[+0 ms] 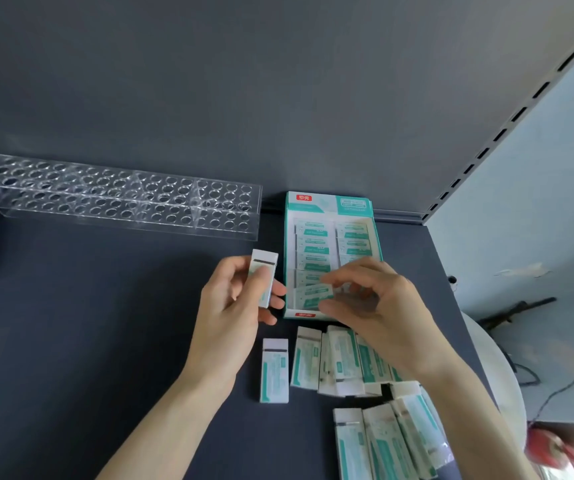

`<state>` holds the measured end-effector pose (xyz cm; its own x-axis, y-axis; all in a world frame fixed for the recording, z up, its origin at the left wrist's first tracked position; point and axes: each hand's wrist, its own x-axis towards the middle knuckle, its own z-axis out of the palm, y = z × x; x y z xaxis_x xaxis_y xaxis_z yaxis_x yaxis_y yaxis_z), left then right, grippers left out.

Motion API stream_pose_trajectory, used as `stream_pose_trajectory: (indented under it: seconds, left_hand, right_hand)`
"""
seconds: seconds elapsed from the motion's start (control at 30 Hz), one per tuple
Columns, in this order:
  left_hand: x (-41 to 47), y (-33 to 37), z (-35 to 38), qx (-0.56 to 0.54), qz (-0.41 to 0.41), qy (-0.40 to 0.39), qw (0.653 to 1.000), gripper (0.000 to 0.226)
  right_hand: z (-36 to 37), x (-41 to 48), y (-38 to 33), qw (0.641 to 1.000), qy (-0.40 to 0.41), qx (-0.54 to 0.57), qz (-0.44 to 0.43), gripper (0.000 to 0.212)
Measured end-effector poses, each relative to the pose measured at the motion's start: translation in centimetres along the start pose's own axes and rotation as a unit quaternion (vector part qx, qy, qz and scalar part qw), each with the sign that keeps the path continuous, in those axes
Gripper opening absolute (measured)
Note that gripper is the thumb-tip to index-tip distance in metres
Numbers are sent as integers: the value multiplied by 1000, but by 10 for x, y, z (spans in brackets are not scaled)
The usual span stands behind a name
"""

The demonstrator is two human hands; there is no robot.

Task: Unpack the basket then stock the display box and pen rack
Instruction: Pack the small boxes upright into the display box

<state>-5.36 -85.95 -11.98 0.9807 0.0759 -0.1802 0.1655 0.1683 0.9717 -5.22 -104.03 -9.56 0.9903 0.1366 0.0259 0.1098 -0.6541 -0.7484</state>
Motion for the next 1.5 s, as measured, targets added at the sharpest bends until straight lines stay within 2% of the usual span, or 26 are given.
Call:
stream_pose_trajectory:
  seconds: [0.27, 0.33, 0.43, 0.57, 0.73, 0.9, 0.97, 1.07, 1.13, 1.2, 1.33, 1.5]
  left_hand:
    - [-4, 7, 2, -34, 47, -32, 998, 6]
    - [-4, 7, 1, -38, 46, -42, 997, 5]
    - [-5, 6, 0, -45, 47, -60, 996, 16]
    - [-6, 6, 1, -64, 72, -65, 993, 36]
    - [-10, 6, 4, -22, 108, -64, 992, 29]
    - [-10, 3, 5, 93, 124, -47, 987, 29]
    - [-10, -1, 5, 140, 130, -33, 981, 27]
    - [-9, -5, 1, 226, 125, -26, 966, 48]
    - [-9, -7, 1, 242, 99, -57, 964, 68]
    - [-11, -8, 3, 264, 88, -81, 957, 75]
    - [-11, -8, 5, 292, 118, -86, 945, 64]
    - [-10, -11, 4, 297, 99, -77, 946, 68]
  right_hand:
    - [4, 0, -2, 996, -29, -75, -31, 22]
    - [2, 0, -2, 999, -8, -26, -27, 18]
    - [-4, -2, -5, 997, 30, 73, -23, 16]
    - [-7, -3, -11, 984, -24, 176, -33, 33]
    - [-4, -7, -12, 979, -12, 197, -49, 33]
    - [-9, -10, -11, 982, 12, 157, -101, 28]
    - [-13, -11, -7, 985, 36, 143, -89, 24]
    - [-26, -14, 5, 990, 79, 106, -55, 19]
    - [-34, -18, 13, 993, 86, 69, -34, 20]
    - [-41, -21, 18, 995, 83, 40, -25, 21]
    - [-44, -22, 21, 998, 59, -32, -20, 21]
    - [-37, -17, 20, 997, 31, -75, -12, 21]
